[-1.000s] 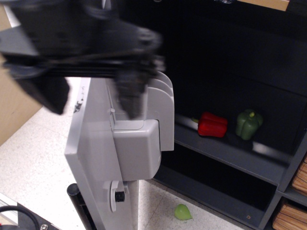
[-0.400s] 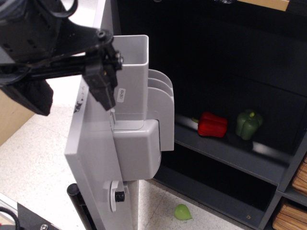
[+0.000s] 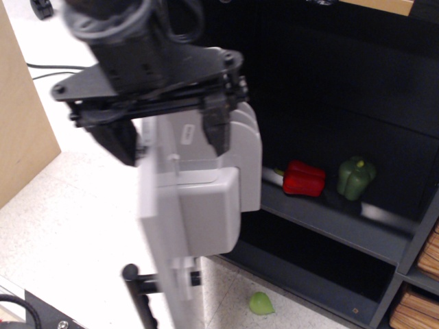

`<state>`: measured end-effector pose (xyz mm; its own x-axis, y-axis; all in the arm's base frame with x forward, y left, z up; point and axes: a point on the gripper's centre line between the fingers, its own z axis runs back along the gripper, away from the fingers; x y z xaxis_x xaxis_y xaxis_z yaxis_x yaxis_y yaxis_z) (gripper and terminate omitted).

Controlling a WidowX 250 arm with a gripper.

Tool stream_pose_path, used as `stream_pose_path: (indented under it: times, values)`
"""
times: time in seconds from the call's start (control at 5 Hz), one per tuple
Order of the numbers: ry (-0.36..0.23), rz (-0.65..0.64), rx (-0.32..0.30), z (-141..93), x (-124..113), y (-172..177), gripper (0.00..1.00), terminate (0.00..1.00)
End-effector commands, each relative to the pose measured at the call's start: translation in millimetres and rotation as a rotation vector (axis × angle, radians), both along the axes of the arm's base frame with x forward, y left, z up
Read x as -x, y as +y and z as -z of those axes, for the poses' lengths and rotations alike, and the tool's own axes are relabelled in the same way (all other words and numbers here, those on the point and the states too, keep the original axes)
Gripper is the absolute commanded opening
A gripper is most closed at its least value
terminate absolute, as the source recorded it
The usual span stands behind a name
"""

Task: Close fridge

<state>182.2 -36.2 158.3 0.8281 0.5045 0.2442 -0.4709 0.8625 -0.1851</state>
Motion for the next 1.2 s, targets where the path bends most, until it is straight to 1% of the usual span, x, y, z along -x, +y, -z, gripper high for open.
stream_pose_path:
  times: [0.0, 0.2, 0.4, 0.6, 0.8, 1.0]
  values:
    - [-0.038, 0.012, 0.018, -10.4, -29.1, -50.5, 1.00, 0.00]
    - [-0.046, 0.029, 0.074, -12.8, -44.7, -75.7, 1.00, 0.00]
    - [-0.124, -0.047, 0.105, -28.3, -86.6, -80.5, 1.00, 0.00]
    - [-0.196, -0.059, 0.161, -44.2, -100.5, -81.7, 1.00, 0.00]
    - [-0.295, 0.024, 0.250, -72.5, -91.3, -78.5, 1.00, 0.00]
    - [-0.274, 0.053, 0.234, -68.9, -69.4, -64.5, 1.00, 0.00]
